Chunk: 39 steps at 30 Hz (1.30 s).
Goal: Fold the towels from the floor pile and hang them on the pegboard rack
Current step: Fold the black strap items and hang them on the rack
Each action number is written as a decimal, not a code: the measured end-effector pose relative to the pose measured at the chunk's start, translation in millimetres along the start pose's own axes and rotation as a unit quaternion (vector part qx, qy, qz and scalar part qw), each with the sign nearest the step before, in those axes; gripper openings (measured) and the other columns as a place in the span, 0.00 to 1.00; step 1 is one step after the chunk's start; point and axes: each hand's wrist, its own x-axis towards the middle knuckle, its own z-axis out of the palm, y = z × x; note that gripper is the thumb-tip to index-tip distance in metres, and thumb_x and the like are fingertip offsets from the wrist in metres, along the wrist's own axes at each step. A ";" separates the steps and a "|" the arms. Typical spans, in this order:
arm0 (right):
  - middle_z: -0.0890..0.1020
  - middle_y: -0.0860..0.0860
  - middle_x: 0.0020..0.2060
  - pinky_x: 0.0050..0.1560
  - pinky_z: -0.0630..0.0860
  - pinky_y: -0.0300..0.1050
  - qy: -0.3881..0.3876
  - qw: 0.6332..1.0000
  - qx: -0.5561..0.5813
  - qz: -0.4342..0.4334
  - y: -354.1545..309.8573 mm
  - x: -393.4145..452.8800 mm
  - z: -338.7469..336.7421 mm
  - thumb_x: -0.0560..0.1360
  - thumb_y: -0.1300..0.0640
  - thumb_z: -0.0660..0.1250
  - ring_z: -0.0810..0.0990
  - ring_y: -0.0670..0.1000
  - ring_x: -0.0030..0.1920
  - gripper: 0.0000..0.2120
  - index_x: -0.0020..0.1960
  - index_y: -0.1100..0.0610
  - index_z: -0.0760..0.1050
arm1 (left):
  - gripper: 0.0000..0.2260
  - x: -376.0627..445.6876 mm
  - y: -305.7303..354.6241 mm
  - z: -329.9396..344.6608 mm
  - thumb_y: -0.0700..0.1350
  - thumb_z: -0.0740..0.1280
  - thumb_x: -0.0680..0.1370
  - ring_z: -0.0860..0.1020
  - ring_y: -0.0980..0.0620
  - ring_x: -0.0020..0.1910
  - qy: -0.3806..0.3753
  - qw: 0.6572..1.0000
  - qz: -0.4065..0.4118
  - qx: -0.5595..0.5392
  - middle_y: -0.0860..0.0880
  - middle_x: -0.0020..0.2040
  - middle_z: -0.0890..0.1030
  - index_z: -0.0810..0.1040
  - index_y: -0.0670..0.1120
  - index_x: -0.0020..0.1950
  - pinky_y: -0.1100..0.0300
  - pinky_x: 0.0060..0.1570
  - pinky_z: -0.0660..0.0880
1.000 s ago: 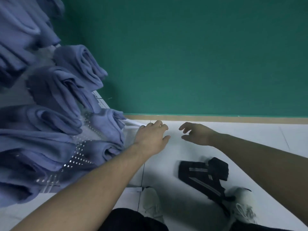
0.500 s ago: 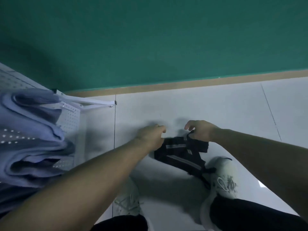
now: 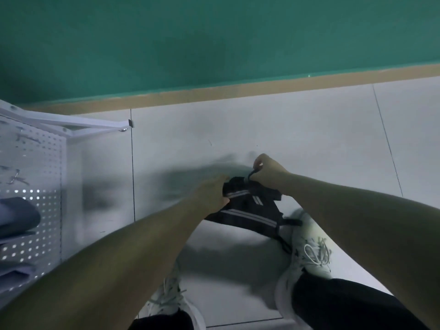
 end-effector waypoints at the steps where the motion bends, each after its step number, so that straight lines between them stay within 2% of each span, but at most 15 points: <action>1: 0.78 0.55 0.49 0.42 0.76 0.50 -0.002 0.999 0.044 -0.003 -3.2 -1.3 0.7 0.74 0.59 0.69 0.77 0.55 0.44 0.10 0.51 0.51 0.70 | 0.30 -0.7 -0.7 0.6 0.48 0.70 0.79 0.71 0.43 0.69 -0.001 1.000 -0.004 -0.013 0.46 0.73 0.71 0.61 0.51 0.78 0.51 0.67 0.69; 4: 0.76 0.56 0.46 0.36 0.71 0.45 -0.023 0.986 0.162 -0.003 -25.9 -11.5 -4.4 0.76 0.62 0.63 0.74 0.54 0.40 0.08 0.51 0.49 0.70 | 0.30 -3.3 2.3 -10.1 0.51 0.74 0.74 0.73 0.47 0.65 0.034 0.998 0.014 -0.060 0.49 0.67 0.72 0.67 0.52 0.73 0.49 0.65 0.72; 6: 0.75 0.58 0.46 0.37 0.72 0.46 -0.055 0.974 0.221 -0.002 -41.9 -21.1 -12.4 0.78 0.63 0.61 0.75 0.57 0.41 0.10 0.51 0.48 0.71 | 0.19 -9.8 10.5 -25.2 0.53 0.75 0.70 0.78 0.53 0.55 0.072 0.992 0.039 -0.099 0.55 0.55 0.78 0.75 0.56 0.59 0.56 0.54 0.75; 8: 0.76 0.59 0.46 0.40 0.72 0.50 -0.057 0.965 0.257 -0.017 -55.1 -30.5 -20.8 0.78 0.65 0.59 0.75 0.58 0.42 0.12 0.52 0.48 0.70 | 0.09 -19.3 18.2 -40.7 0.53 0.74 0.71 0.79 0.62 0.41 0.115 0.985 0.049 -0.122 0.58 0.39 0.80 0.75 0.57 0.44 0.64 0.40 0.73; 9: 0.76 0.59 0.46 0.39 0.73 0.50 -0.049 0.961 0.271 -0.022 -60.4 -35.8 -24.7 0.78 0.66 0.58 0.75 0.58 0.41 0.13 0.52 0.48 0.70 | 0.09 -25.1 21.3 -46.6 0.52 0.73 0.72 0.78 0.62 0.38 0.141 0.981 0.047 -0.121 0.58 0.37 0.79 0.73 0.56 0.42 0.64 0.36 0.72; 11: 0.75 0.58 0.44 0.34 0.71 0.47 -0.033 0.956 0.291 -0.029 -71.1 -47.1 -31.2 0.78 0.66 0.57 0.74 0.56 0.37 0.14 0.53 0.47 0.69 | 0.13 -38.8 25.5 -58.3 0.54 0.71 0.73 0.78 0.57 0.38 0.188 0.978 0.043 -0.081 0.56 0.37 0.76 0.67 0.54 0.43 0.60 0.33 0.69; 14: 0.74 0.58 0.42 0.30 0.65 0.44 -0.019 0.949 0.312 -0.038 -87.7 -65.4 -37.6 0.77 0.66 0.54 0.71 0.54 0.34 0.15 0.53 0.47 0.68 | 0.18 -62.2 32.9 -80.3 0.56 0.71 0.73 0.78 0.50 0.40 0.189 0.980 0.044 -0.050 0.53 0.40 0.77 0.66 0.48 0.49 0.56 0.36 0.72; 20: 0.70 0.55 0.33 0.26 0.60 0.43 0.041 0.947 0.316 -0.034 -113.0 -97.5 -49.6 0.73 0.68 0.47 0.67 0.52 0.29 0.19 0.50 0.47 0.68 | 0.09 -109.4 38.1 -110.0 0.47 0.63 0.80 0.77 0.43 0.39 0.196 0.970 0.143 0.008 0.49 0.36 0.74 0.65 0.48 0.46 0.50 0.38 0.73; 23: 0.72 0.55 0.39 0.34 0.67 0.47 0.091 0.944 0.317 -0.011 -110.5 -108.2 -55.2 0.75 0.65 0.47 0.70 0.55 0.36 0.16 0.46 0.47 0.67 | 0.08 -132.7 39.9 -116.1 0.45 0.64 0.81 0.73 0.52 0.30 0.205 0.957 0.202 0.038 0.52 0.31 0.71 0.68 0.46 0.44 0.55 0.33 0.70; 25: 0.73 0.55 0.44 0.42 0.69 0.49 0.128 0.945 0.301 -0.002 -104.1 -114.3 -64.7 0.76 0.62 0.46 0.70 0.55 0.43 0.13 0.46 0.49 0.66 | 0.08 -146.8 37.1 -117.1 0.44 0.65 0.80 0.69 0.47 0.29 0.219 0.951 0.214 0.051 0.52 0.30 0.70 0.69 0.46 0.43 0.55 0.32 0.68; 28: 0.73 0.55 0.43 0.41 0.67 0.48 0.115 0.957 0.265 -0.017 -98.6 -124.9 -78.3 0.76 0.62 0.47 0.69 0.55 0.42 0.13 0.46 0.49 0.68 | 0.12 -158.6 29.8 -120.9 0.49 0.65 0.81 0.72 0.46 0.32 0.235 0.955 0.173 -0.046 0.52 0.31 0.73 0.65 0.53 0.39 0.52 0.35 0.71; 32: 0.76 0.56 0.39 0.40 0.70 0.47 0.027 0.976 0.207 -0.064 -104.2 -143.8 -86.3 0.80 0.63 0.58 0.72 0.55 0.38 0.10 0.51 0.49 0.73 | 0.12 -166.6 32.1 -133.8 0.55 0.66 0.80 0.74 0.48 0.34 0.255 0.944 0.118 -0.172 0.50 0.33 0.77 0.71 0.50 0.42 0.54 0.37 0.71; 35: 0.74 0.55 0.37 0.38 0.69 0.44 0.023 0.992 0.097 -0.076 -111.4 -160.3 -88.5 0.79 0.61 0.59 0.71 0.55 0.37 0.12 0.58 0.48 0.76 | 0.10 -175.1 39.5 -143.0 0.54 0.65 0.81 0.73 0.51 0.34 0.251 0.924 0.114 -0.266 0.47 0.35 0.78 0.73 0.52 0.42 0.54 0.39 0.69; 37: 0.77 0.52 0.44 0.44 0.72 0.43 0.017 0.992 0.074 -0.103 -116.8 -175.6 -92.3 0.79 0.61 0.57 0.74 0.54 0.42 0.17 0.62 0.46 0.76 | 0.09 -183.4 45.3 -148.8 0.51 0.66 0.82 0.76 0.49 0.36 0.242 0.909 0.106 -0.324 0.46 0.36 0.80 0.75 0.53 0.42 0.51 0.41 0.74; 39: 0.79 0.48 0.58 0.59 0.71 0.46 -0.014 0.985 0.088 -0.148 -121.6 -192.0 -96.5 0.79 0.60 0.58 0.74 0.52 0.57 0.18 0.64 0.46 0.76 | 0.08 -193.6 52.9 -155.0 0.49 0.65 0.82 0.77 0.47 0.37 0.242 0.893 0.104 -0.364 0.43 0.39 0.80 0.76 0.51 0.44 0.42 0.41 0.78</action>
